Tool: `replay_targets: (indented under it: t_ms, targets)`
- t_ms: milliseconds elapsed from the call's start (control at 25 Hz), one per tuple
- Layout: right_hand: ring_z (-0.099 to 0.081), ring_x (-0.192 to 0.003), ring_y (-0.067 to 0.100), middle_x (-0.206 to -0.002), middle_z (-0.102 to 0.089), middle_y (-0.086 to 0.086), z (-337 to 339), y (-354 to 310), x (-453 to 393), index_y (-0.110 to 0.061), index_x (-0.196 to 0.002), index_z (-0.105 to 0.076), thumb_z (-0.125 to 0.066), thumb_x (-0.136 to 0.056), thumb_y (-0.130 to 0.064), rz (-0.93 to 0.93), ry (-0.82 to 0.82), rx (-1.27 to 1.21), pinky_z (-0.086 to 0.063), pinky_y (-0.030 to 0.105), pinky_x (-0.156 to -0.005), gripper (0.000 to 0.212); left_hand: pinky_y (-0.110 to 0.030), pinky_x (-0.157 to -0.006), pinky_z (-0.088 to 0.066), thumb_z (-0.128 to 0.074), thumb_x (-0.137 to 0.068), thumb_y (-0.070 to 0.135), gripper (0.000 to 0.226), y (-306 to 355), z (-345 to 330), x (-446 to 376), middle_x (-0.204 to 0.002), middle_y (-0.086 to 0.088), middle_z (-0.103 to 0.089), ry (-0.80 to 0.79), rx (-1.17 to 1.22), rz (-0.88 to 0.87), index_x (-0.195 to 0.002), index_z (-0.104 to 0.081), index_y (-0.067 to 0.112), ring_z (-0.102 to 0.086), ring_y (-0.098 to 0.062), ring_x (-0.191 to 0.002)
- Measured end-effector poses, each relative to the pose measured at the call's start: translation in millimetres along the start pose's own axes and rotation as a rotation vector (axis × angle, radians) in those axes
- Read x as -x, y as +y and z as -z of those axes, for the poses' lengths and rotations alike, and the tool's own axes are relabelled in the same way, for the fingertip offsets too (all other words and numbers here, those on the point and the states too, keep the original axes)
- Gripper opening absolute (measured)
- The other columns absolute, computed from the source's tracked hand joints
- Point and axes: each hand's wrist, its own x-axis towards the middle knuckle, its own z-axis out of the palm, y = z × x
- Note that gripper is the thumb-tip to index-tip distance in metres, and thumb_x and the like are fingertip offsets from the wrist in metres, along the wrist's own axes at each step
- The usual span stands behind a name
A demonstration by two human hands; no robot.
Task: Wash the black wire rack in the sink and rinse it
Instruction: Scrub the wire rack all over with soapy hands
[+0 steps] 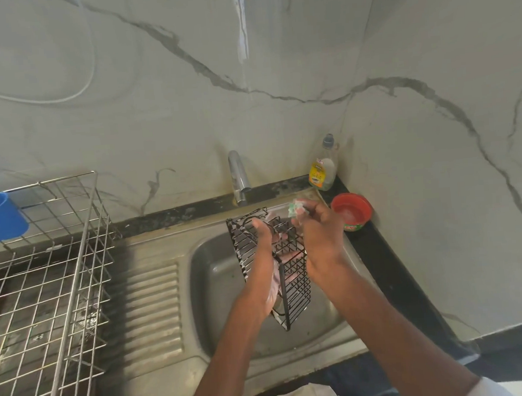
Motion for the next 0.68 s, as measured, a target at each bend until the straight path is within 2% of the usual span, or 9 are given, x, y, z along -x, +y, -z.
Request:
replay_targets:
  t_ms: [80, 160, 240, 360, 400, 520, 560, 640, 680]
  targets:
    - [-0.069, -0.084, 0.012, -0.101, -0.076, 0.004, -5.8, -4.1, -3.2, -0.013, -0.107, -0.074, -0.065, -0.098, 0.002, -0.066, -0.035, -0.065, -0.054, 0.020, -0.069, 0.020, -0.050, -0.098, -0.059, -0.012, -0.099, 0.079, 0.067, -4.3, 8.5, 0.8, -0.144, 0.008, -0.065, -0.015, 0.053, 0.001, -0.133, -0.061, 0.048, -0.072, -0.014, -0.120]
    - [-0.071, -0.086, 0.006, -0.101, -0.076, -0.003, -2.7, -6.6, -1.2, -0.014, -0.109, -0.076, -0.067, -0.096, 0.001, 0.016, -0.085, 0.000, -0.055, 0.019, -0.074, 0.021, -0.052, -0.099, -0.059, -0.015, -0.093, 0.082, 0.077, -3.5, 15.4, 1.6, -0.146, 0.003, -0.065, -0.002, 0.151, -0.022, -0.141, -0.059, 0.039, -0.072, -0.020, -0.123]
    - [-0.070, -0.090, -0.002, -0.100, -0.076, -0.011, 4.0, -5.3, 11.7, -0.019, -0.107, -0.079, -0.070, -0.094, 0.001, 0.367, -0.117, 0.324, -0.054, 0.013, -0.075, 0.025, -0.057, -0.106, -0.055, -0.020, -0.086, 0.088, 0.091, 1.3, 19.2, 1.0, -0.144, -0.005, -0.068, 0.004, 0.256, -0.049, -0.144, -0.059, 0.029, -0.069, -0.027, -0.129]
    - [-0.069, -0.085, 0.014, -0.092, -0.075, -0.002, 13.7, 16.6, 30.6, -0.017, -0.095, -0.080, -0.064, -0.087, 0.007, 0.869, -0.225, 0.687, -0.059, 0.028, -0.069, 0.029, -0.043, -0.093, -0.061, -0.024, -0.085, 0.092, 0.099, 8.6, 15.1, 4.7, -0.117, -0.012, -0.076, -0.008, 0.365, -0.043, -0.118, -0.079, 0.017, -0.075, -0.026, -0.109]
    - [-0.069, -0.083, 0.021, -0.090, -0.075, 0.001, 16.2, 20.8, 29.0, -0.014, -0.092, -0.080, -0.062, -0.087, 0.004, 0.909, -0.224, 0.724, -0.059, 0.033, -0.065, 0.026, -0.041, -0.090, -0.062, -0.023, -0.086, 0.092, 0.099, 7.8, 13.5, 5.9, -0.113, -0.012, -0.076, -0.022, 0.369, -0.024, -0.111, -0.082, 0.017, -0.076, -0.025, -0.104]
    - [-0.071, -0.079, 0.024, -0.089, -0.075, 0.002, 19.7, 13.1, 14.7, -0.014, -0.091, -0.079, -0.068, -0.083, 0.010, 0.753, -0.073, 0.731, -0.055, 0.029, -0.064, 0.027, -0.049, -0.104, -0.055, -0.010, -0.089, 0.091, 0.106, 2.9, 9.7, 6.8, -0.128, -0.016, -0.075, -0.055, 0.308, -0.014, -0.128, -0.074, 0.016, -0.071, -0.030, -0.122]
    - [-0.070, -0.078, 0.024, -0.087, -0.075, 0.003, 20.4, 12.1, 14.9, -0.014, -0.089, -0.079, -0.070, -0.079, 0.014, 0.803, -0.106, 0.780, -0.053, 0.028, -0.063, 0.031, -0.049, -0.105, -0.055, -0.009, -0.089, 0.090, 0.106, 0.9, 9.6, 6.9, -0.127, -0.015, -0.075, -0.056, 0.303, -0.014, -0.126, -0.076, 0.017, -0.072, -0.029, -0.121]
    - [-0.068, -0.079, 0.026, -0.086, -0.074, 0.002, 21.9, 19.5, 22.5, -0.014, -0.087, -0.079, -0.070, -0.074, 0.014, 0.979, -0.284, 0.857, -0.057, 0.034, -0.061, 0.032, -0.044, -0.094, -0.057, -0.010, -0.090, 0.090, 0.103, 0.8, 6.9, 6.3, -0.110, -0.011, -0.077, -0.049, 0.329, -0.003, -0.101, -0.085, 0.021, -0.076, -0.024, -0.104]
    - [-0.068, -0.081, 0.025, -0.086, -0.074, 0.000, 21.8, 19.2, 24.3, -0.015, -0.087, -0.079, -0.069, -0.076, 0.011, 0.967, -0.301, 0.837, -0.058, 0.037, -0.060, 0.030, -0.042, -0.090, -0.057, -0.010, -0.089, 0.091, 0.103, 2.6, 4.0, 6.7, -0.103, -0.009, -0.077, -0.074, 0.345, 0.000, -0.091, -0.087, 0.022, -0.077, -0.022, -0.097]
